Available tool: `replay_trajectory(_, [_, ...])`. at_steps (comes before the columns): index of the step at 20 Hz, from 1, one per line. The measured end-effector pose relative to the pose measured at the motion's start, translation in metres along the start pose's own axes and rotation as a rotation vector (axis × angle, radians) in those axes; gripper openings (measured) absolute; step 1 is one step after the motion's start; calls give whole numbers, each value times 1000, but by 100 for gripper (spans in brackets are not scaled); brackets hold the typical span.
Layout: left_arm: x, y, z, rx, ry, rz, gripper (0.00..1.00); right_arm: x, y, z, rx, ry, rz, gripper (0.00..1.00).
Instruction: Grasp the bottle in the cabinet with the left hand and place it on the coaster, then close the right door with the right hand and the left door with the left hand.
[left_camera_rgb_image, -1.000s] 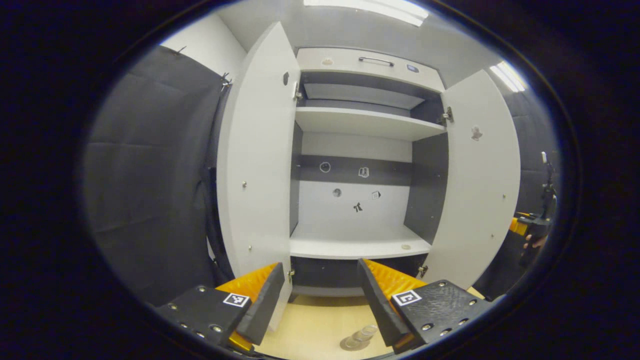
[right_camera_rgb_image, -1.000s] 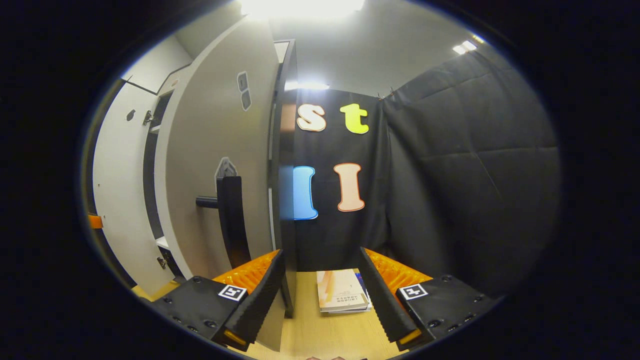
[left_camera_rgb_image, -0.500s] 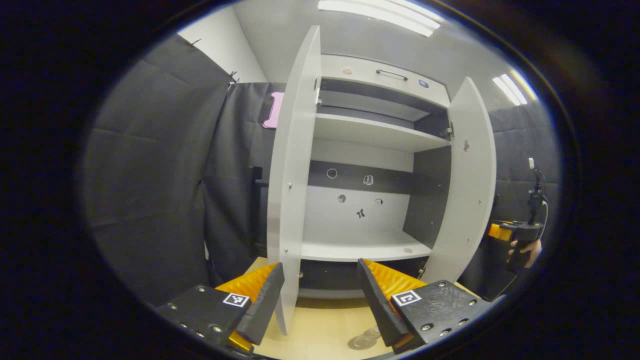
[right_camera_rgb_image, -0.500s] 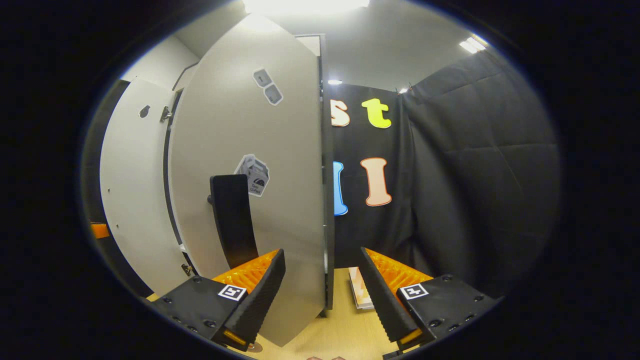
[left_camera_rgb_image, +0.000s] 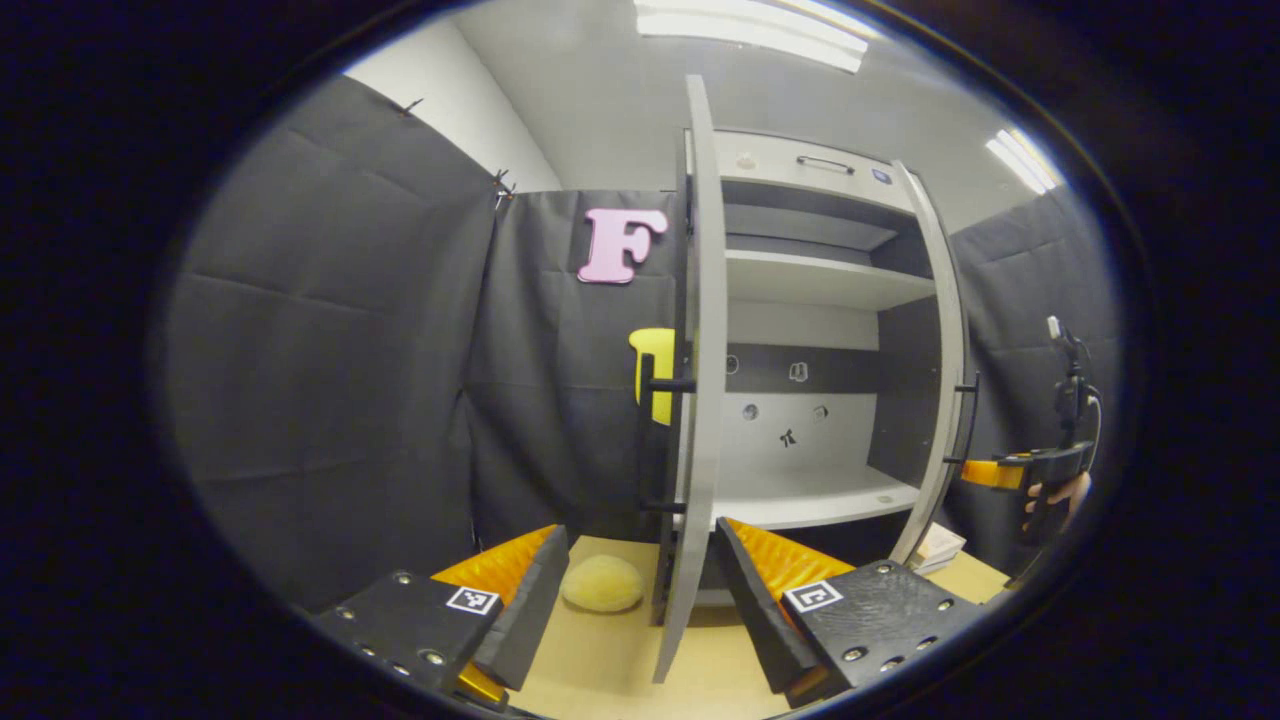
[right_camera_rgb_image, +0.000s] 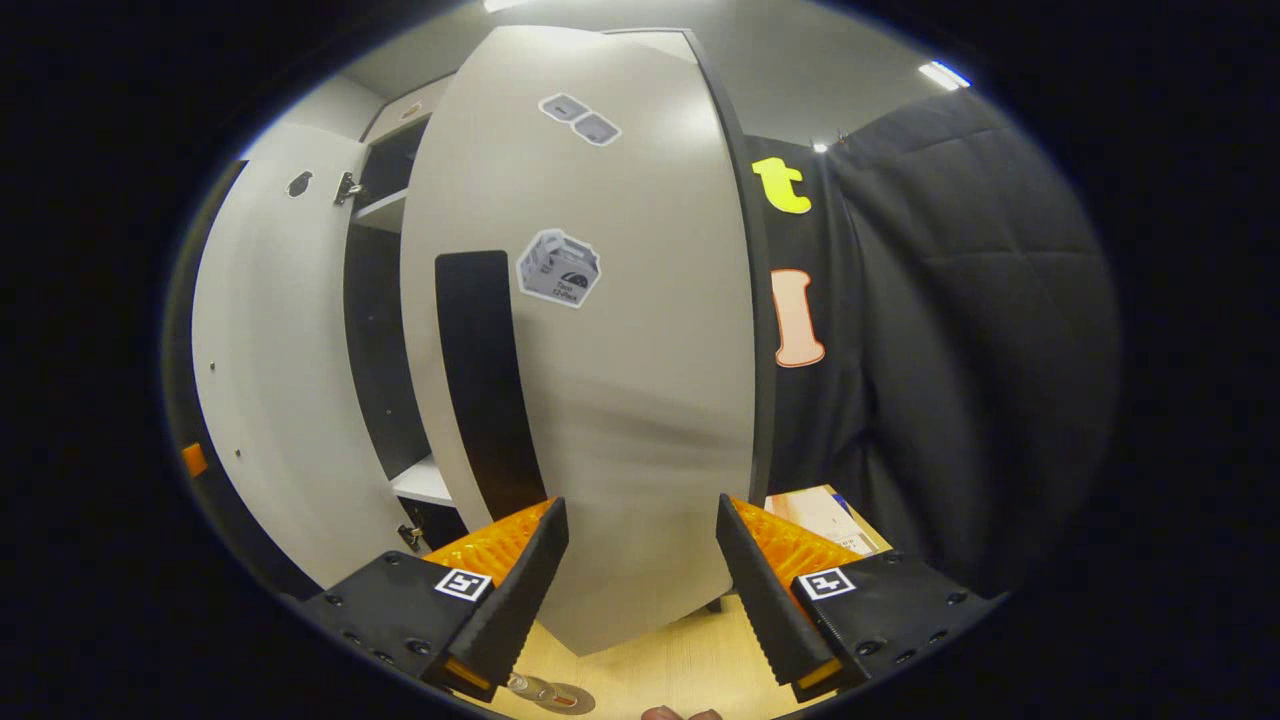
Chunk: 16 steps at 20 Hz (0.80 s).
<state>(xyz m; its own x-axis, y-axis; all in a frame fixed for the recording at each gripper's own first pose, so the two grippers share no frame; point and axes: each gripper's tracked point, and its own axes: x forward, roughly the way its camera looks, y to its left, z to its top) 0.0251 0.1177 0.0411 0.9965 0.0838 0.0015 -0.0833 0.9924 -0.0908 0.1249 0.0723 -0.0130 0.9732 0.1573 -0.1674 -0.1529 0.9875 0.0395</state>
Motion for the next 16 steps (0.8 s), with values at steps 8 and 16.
replay_trajectory(8, [30, 57, -5, -104, 18, 10, 88, 0, -22, -17, 15, 10, -99, 98])
replay_trajectory(16, [68, 73, 15, -59, -22, -80, 89, -17, -40, -11, -25, -20, -158, 98])
